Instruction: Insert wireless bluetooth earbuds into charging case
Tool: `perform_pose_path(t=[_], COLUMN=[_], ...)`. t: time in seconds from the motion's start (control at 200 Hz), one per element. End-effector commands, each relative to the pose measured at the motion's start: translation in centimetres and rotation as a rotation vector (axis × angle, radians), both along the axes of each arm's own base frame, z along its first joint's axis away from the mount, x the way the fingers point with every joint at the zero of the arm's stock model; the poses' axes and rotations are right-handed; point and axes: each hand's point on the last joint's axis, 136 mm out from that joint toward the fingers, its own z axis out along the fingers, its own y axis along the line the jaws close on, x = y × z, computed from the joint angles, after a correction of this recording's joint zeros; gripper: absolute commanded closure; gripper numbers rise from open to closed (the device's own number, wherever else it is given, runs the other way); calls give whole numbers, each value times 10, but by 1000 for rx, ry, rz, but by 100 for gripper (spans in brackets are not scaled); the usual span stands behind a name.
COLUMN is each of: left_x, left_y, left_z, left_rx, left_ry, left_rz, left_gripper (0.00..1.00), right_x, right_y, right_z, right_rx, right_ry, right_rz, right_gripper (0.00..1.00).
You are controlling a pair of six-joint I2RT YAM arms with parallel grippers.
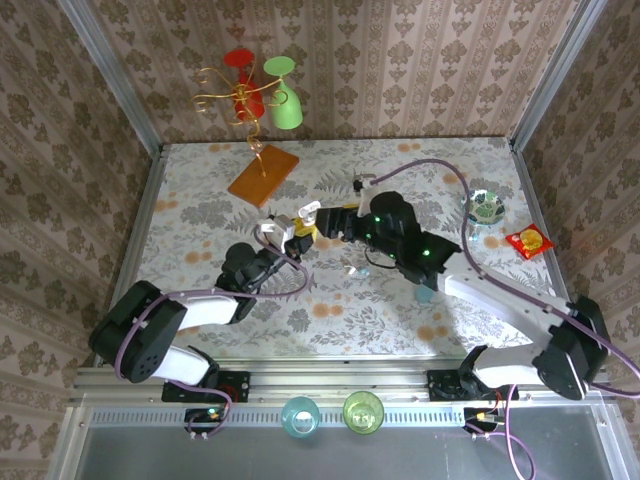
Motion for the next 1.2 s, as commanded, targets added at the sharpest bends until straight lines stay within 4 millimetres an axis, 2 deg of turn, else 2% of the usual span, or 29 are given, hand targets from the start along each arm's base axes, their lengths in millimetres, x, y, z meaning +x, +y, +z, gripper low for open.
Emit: perform_pose_path(t=[0.0,0.145,0.31,0.445,0.48,0.5,0.53,0.67,0.925,1.195], left_x=[-14,-23,-41,-51,-52,-53,-55,-59,-58,-57], left_y=[8,22,24,23,23,23,22,23,23,22], left_z=[20,25,29,31,32,33,35,36,31,28], left_rx=[14,20,25,27,26,26,23,21,29,36], left_ry=[-138,-175,-216,-236,-241,-244,-248,-257,-245,-240], left_rz=[-56,-84,-148,-184,-191,-195,-201,-212,-212,-211], left_gripper=[100,100,100,100,100,100,100,100,100,100], right_x=[-1,-5,-11,-14,-16,-16,-17,-22,-26,-14], right_y=[-40,-78,-86,-74,-69,-66,-62,-44,-27,-18], right_z=[-21,-58,-98,-136,-143,-156,-164,-196,-232,-246], right_rx=[-49,-94,-165,-242,-247,-260,-268,-273,-257,-252], right_ry=[32,153,346,517,555,599,638,772,870,885], right_rz=[-129,-202,-166,-106,-83,-72,-61,-14,-5,-8], right_gripper=[16,14,19,22,24,26,27,37,47,51])
